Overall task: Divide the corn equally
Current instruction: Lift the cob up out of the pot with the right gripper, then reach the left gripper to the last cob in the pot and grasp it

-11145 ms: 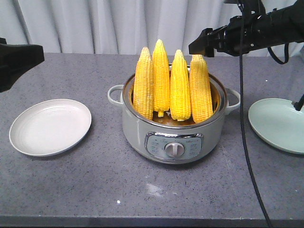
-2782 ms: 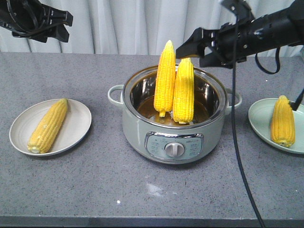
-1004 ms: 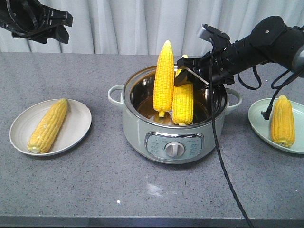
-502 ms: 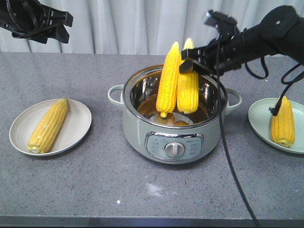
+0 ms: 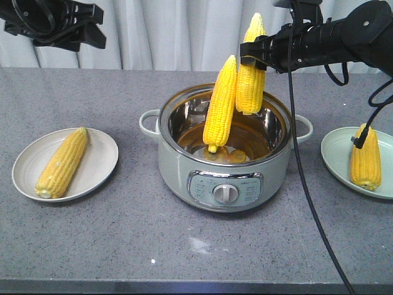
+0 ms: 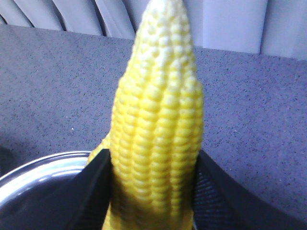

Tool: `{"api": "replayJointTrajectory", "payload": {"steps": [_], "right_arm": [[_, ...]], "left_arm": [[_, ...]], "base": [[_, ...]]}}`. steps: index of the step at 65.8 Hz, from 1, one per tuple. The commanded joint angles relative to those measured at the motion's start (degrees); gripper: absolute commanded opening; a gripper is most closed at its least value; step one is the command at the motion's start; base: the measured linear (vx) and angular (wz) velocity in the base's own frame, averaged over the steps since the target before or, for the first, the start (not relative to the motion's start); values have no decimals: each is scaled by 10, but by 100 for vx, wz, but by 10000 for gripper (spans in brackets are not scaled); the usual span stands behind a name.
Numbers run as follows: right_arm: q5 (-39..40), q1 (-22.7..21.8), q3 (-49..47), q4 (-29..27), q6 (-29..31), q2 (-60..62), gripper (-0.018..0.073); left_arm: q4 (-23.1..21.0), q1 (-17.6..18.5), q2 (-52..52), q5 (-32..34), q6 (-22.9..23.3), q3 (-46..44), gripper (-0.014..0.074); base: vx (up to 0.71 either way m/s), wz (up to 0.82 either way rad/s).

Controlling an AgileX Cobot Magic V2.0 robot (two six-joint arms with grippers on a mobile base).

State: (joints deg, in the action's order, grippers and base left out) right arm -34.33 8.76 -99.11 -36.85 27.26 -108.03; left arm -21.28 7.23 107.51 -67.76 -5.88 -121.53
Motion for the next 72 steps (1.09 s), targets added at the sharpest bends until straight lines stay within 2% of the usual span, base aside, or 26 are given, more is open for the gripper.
{"api": "replayJointTrajectory", "payload": {"steps": [1,13,20,33,37,44,55,61,72], "right_arm": [[51,-4,-16,-13,7,34,-11],[77,-4,-16,-14,7,35,-11],[86,-5,-16,-15,7,38,-11],[123,-6,-16,-14,14,83,-11],[130,-6,-16,-14,20,106,-11],[118,-6,-16,-11,30,153,-11],[99,-6,-16,23,37,239,-9],[97,-6,-16,42,36,280,-8],[89,-6,-16,64,34,340,-7]], "left_arm": [[-82,1,-30,47,-35,-18,396],[-198,1,-30,55,-112,-18,396],[-233,3,-30,63,-137,-18,396],[-235,34,-26,89,-143,-18,396],[-233,47,-20,99,-157,-18,396],[-227,69,-10,103,-167,-18,398],[-227,99,5,107,-164,-18,405],[-230,118,9,116,-161,-18,446],[-235,151,9,168,-138,-20,589]], "base": [[0,0],[0,0],[0,0],[0,0],[0,0],[0,0],[0,0],[0,0],[0,0]]}}
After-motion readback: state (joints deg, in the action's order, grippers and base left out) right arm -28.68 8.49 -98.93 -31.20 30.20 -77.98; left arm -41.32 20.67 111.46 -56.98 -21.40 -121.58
